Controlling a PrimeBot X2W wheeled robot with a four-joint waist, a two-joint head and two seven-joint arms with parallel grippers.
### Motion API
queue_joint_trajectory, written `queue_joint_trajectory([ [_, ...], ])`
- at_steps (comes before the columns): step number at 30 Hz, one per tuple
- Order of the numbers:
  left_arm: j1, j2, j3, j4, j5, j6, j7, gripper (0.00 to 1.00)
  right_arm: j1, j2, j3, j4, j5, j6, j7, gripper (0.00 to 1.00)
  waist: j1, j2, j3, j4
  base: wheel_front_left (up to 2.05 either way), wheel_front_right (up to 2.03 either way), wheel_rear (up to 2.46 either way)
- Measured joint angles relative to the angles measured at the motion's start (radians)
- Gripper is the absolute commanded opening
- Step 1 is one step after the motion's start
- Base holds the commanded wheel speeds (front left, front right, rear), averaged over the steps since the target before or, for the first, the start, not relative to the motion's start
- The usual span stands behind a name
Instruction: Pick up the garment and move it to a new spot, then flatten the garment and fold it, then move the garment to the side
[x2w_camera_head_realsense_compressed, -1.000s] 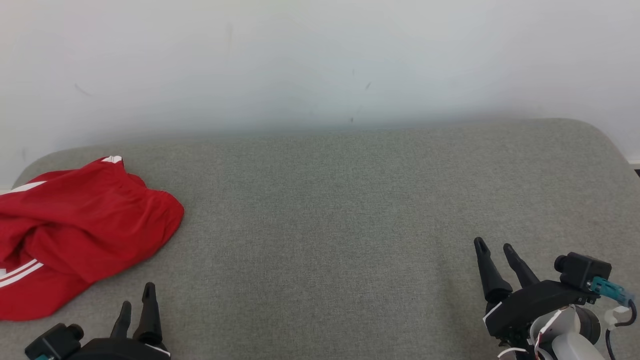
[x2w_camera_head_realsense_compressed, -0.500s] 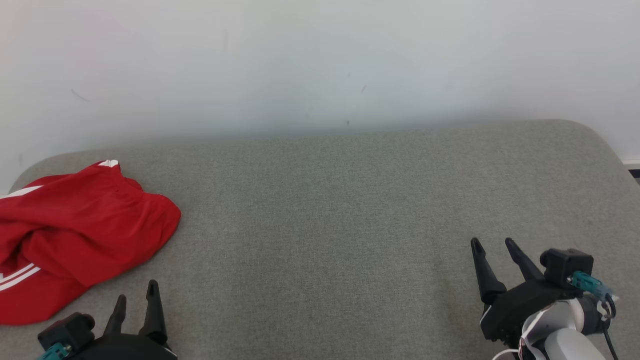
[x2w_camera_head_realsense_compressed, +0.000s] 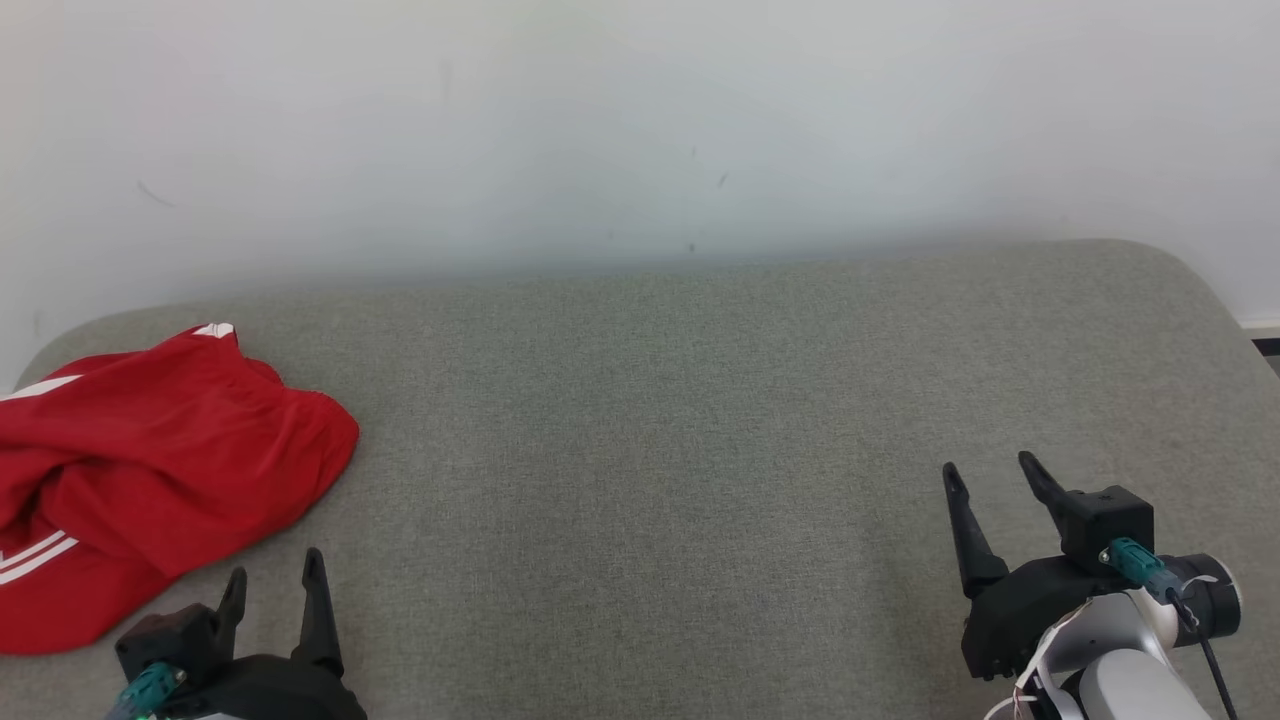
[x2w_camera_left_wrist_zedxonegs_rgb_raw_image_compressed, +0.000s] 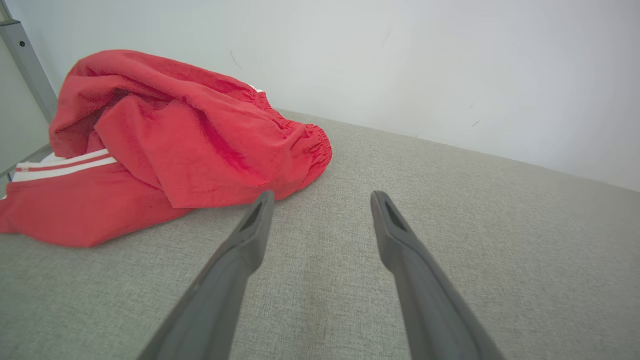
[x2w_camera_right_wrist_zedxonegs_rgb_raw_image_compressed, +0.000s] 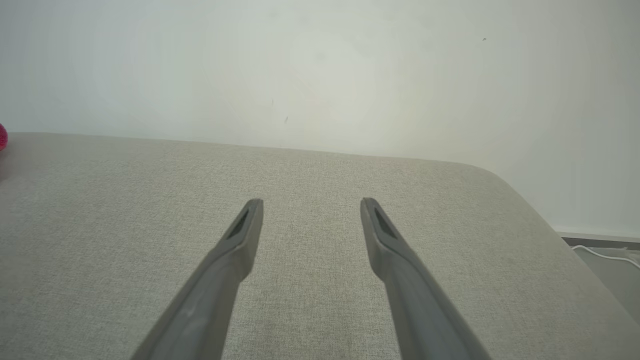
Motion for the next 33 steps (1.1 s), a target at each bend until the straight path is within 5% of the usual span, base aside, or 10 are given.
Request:
queue_joint_trajectory([
  [11, 0.0, -0.001, -0.002, -0.031, 0.142, 0.019, 0.011, 1.0, 0.0, 0.003, -0.038, -0.01, -0.145, -0.019, 0.007, 1.0, 0.0, 0.0, 0.001, -0.008, 0.0, 0.0, 0.0],
  [33, 0.001, -0.01, -0.001, -0.086, 0.141, 0.019, 0.054, 1.0, 0.002, 0.041, -0.072, -0.044, -0.095, -0.019, -0.017, 1.0, 0.0, 0.0, 0.002, -0.01, 0.0, 0.0, 0.0],
])
